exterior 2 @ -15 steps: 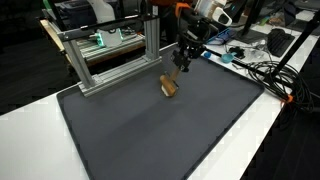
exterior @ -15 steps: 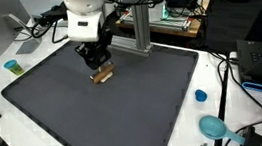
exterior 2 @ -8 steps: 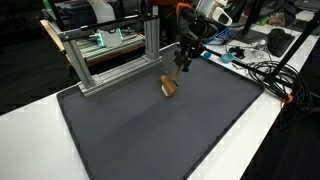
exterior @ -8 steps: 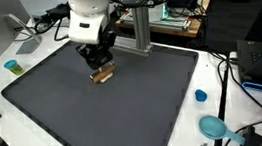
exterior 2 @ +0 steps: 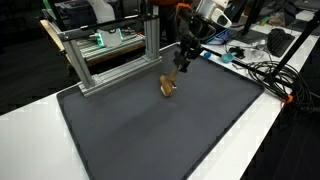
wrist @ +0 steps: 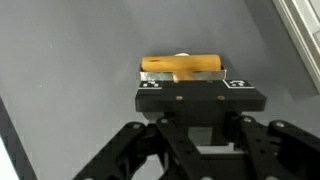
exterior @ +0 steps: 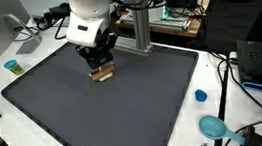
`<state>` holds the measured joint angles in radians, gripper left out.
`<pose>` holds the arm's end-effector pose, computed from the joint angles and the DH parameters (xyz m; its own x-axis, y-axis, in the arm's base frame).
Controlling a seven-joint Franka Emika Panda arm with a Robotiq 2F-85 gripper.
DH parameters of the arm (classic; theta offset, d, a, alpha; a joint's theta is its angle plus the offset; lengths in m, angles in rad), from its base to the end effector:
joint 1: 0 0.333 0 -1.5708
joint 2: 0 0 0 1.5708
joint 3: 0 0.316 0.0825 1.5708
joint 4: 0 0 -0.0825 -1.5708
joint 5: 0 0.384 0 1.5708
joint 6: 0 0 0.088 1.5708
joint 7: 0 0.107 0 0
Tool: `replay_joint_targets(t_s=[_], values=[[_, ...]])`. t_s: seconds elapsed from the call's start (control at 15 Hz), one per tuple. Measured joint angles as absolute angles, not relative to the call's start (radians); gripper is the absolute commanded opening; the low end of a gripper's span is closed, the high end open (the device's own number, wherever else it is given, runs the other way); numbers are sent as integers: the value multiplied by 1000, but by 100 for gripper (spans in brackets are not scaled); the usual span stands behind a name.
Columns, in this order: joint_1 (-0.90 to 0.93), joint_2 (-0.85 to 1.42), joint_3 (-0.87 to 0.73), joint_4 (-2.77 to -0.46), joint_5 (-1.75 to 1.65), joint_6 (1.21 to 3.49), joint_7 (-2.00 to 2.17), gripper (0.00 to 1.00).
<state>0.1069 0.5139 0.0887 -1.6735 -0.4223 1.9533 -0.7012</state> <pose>0.6460 0.0944 0.2931 0.4344 0.8160 -0.3813 0.8930 -0.4456 0.0638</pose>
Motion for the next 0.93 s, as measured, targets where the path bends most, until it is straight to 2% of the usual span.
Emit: replay_joint_targets(t_s=[0.93], values=[[103, 604, 63, -1578, -427, 1823, -694, 22]])
